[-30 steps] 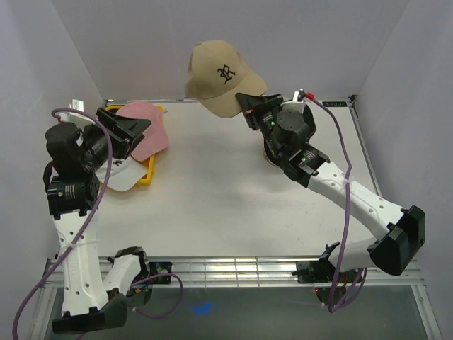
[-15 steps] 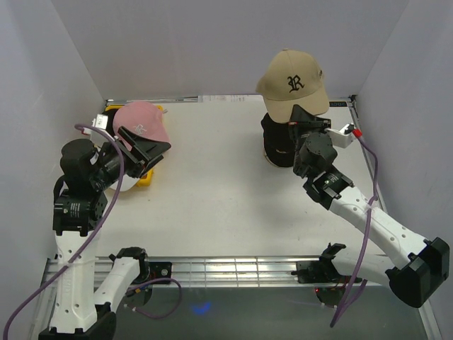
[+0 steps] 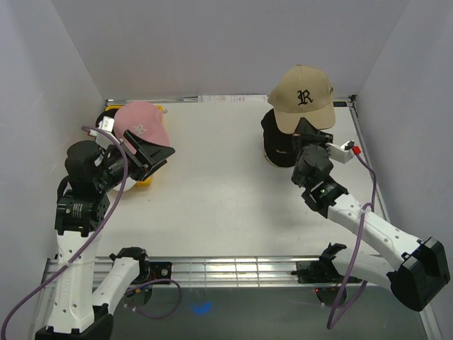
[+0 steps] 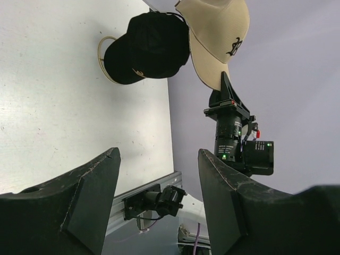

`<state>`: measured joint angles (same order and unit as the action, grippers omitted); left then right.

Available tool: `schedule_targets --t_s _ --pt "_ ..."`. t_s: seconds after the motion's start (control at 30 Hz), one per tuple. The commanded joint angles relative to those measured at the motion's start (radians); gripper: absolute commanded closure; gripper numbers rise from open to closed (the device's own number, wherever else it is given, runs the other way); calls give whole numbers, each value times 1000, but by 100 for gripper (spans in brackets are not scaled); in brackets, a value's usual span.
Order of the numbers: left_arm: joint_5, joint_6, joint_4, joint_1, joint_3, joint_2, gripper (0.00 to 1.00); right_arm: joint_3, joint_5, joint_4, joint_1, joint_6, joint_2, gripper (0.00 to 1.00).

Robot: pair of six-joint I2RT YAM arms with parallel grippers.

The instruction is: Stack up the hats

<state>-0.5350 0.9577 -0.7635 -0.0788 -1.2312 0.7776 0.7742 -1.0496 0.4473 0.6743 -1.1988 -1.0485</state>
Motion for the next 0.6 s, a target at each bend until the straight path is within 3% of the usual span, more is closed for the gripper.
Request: schedule_targets --t_s 0.0,0.57 --pt "6 -20 0 -13 9 -11 30 -15 -78 133 -1 -5 2 92" --pt "4 -27 21 -33 44 -9 30 -67 -93 140 41 -79 -88 92"
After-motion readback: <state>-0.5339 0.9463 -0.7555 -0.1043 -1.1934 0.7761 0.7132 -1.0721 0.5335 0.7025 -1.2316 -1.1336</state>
